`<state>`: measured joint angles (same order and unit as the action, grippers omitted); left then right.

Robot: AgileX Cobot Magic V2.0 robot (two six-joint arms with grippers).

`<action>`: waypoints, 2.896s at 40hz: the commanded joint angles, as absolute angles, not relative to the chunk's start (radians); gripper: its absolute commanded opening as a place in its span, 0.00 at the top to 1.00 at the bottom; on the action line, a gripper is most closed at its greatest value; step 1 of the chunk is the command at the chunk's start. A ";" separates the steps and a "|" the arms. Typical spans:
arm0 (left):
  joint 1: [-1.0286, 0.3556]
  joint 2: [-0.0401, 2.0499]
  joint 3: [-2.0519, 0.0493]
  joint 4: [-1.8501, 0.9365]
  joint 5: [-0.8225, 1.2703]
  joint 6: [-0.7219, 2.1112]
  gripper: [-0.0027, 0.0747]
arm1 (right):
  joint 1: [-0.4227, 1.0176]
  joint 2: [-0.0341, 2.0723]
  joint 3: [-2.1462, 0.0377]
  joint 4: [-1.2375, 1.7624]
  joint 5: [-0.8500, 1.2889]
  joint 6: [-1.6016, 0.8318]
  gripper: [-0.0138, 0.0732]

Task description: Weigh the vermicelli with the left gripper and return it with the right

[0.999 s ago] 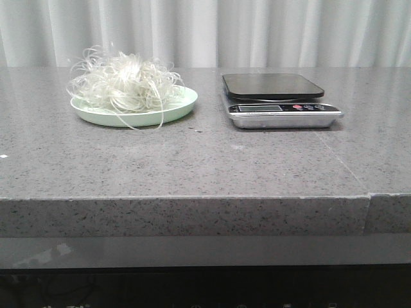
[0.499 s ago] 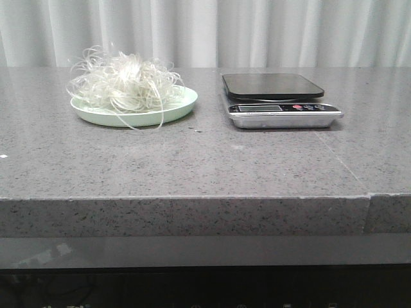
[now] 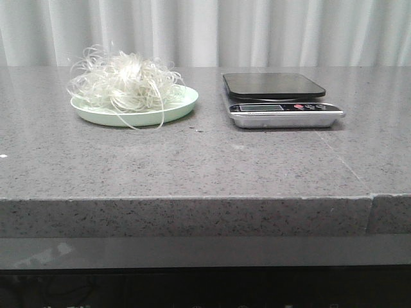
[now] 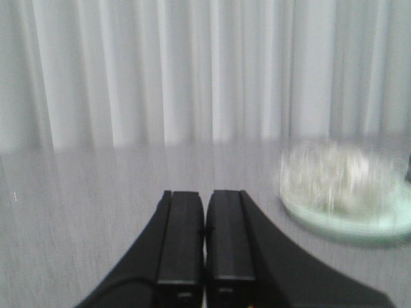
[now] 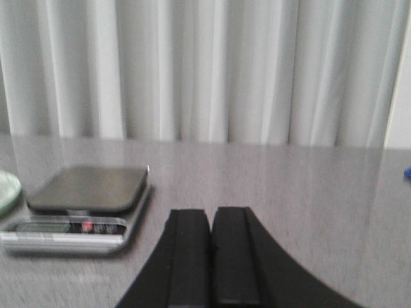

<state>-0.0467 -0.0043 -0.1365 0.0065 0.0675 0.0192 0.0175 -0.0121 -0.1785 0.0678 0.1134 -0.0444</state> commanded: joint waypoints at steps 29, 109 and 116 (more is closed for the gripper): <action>-0.046 0.531 -0.762 0.034 0.559 0.011 0.76 | 0.014 0.538 -0.763 0.071 0.635 -0.048 0.69; -0.448 1.447 -1.211 -0.066 0.378 0.091 0.25 | 0.014 0.620 -0.762 0.072 0.664 -0.048 0.19; -0.448 1.563 -1.307 -0.066 0.378 0.091 0.25 | 0.014 0.620 -0.762 0.072 0.664 -0.048 0.19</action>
